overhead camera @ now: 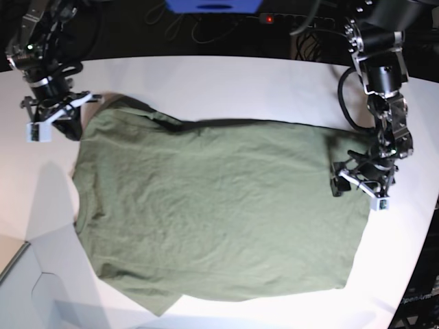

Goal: Layout the t-shirt on the table in an organized manner, then fold the t-shirt properly
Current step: 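Release the shirt with the right gripper and move it to the collar, then grasp the shirt collar corner with the right gripper and pull it outward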

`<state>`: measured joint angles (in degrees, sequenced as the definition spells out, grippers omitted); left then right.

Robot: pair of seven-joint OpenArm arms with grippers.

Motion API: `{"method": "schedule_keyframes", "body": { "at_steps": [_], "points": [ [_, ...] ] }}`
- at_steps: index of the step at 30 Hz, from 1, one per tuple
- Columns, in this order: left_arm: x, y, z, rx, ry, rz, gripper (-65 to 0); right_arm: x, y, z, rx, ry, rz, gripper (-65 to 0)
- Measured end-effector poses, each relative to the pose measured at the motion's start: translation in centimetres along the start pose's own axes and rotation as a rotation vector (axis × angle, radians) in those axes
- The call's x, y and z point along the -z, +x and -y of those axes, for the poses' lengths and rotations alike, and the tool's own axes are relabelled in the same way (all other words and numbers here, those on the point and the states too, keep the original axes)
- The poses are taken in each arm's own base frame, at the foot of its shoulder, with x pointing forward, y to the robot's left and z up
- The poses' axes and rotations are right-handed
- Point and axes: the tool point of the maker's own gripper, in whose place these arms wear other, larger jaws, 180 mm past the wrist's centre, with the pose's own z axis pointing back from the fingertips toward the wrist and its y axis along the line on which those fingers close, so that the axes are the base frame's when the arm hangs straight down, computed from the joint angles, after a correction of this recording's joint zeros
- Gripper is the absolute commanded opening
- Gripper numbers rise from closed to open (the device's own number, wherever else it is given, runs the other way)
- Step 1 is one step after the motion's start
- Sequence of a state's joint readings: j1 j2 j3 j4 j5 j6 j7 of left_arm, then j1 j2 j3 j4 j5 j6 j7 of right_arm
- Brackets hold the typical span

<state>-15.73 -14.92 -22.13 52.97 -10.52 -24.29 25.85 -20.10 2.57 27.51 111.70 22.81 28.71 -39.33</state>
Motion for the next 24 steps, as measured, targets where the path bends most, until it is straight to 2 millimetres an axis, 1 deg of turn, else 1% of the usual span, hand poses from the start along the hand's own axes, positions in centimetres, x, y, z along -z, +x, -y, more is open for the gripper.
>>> {"method": "schedule_keyframes", "body": {
  "at_steps": [2, 3, 5, 8, 11, 14, 16, 18, 20, 23, 24],
  "points": [
    [0.0, 0.0, 0.0, 0.000, -0.001, 0.000, -13.7, 0.4, -1.0, -1.8, -0.014, 0.057, -0.050, -59.2],
    [0.0, 0.0, 0.0, 0.000, 0.000, 0.000, -13.7, 0.6, -1.2, -2.6, -0.015, 0.078, -0.058, -57.5],
    [0.0, 0.0, 0.0, -0.001, -0.001, 0.001, -13.7, 0.7, -1.6, -3.3, -0.039, 0.100, -0.079, -53.1],
    [0.0, 0.0, 0.0, 0.000, 0.000, 0.000, -13.7, 1.2, -2.5, -4.1, -0.156, 0.112, -0.137, -45.3],
    [0.0, 0.0, 0.0, 0.001, 0.000, 0.000, -13.7, 1.8, -3.8, -5.7, -0.309, 0.136, -0.199, -39.3],
    [0.0, 0.0, 0.0, 0.000, 0.000, 0.000, -13.7, 2.2, -4.7, -6.7, -0.435, 0.129, -0.243, -38.4],
    [0.0, 0.0, 0.0, 0.000, 0.000, 0.001, -13.7, 2.5, -4.7, -6.6, -0.479, 0.112, -0.250, -38.1],
    [0.0, 0.0, 0.0, 0.000, 0.000, 0.002, -13.7, 3.3, -4.7, -6.5, -0.517, 0.103, -0.260, -38.1],
    [0.0, 0.0, 0.0, 0.000, 0.000, -0.001, -13.7, 3.8, -5.2, -7.1, -0.540, 0.118, -0.273, -38.1],
    [0.0, 0.0, 0.0, 0.000, 0.000, 0.001, -13.7, 3.9, -7.3, -7.9, -0.582, 0.144, -0.336, -38.1],
    [0.0, 0.0, 0.0, 0.000, 0.000, 0.000, -13.7, 3.8, -7.6, -8.3, -0.585, 0.155, -0.342, -38.1]
  ]
}}
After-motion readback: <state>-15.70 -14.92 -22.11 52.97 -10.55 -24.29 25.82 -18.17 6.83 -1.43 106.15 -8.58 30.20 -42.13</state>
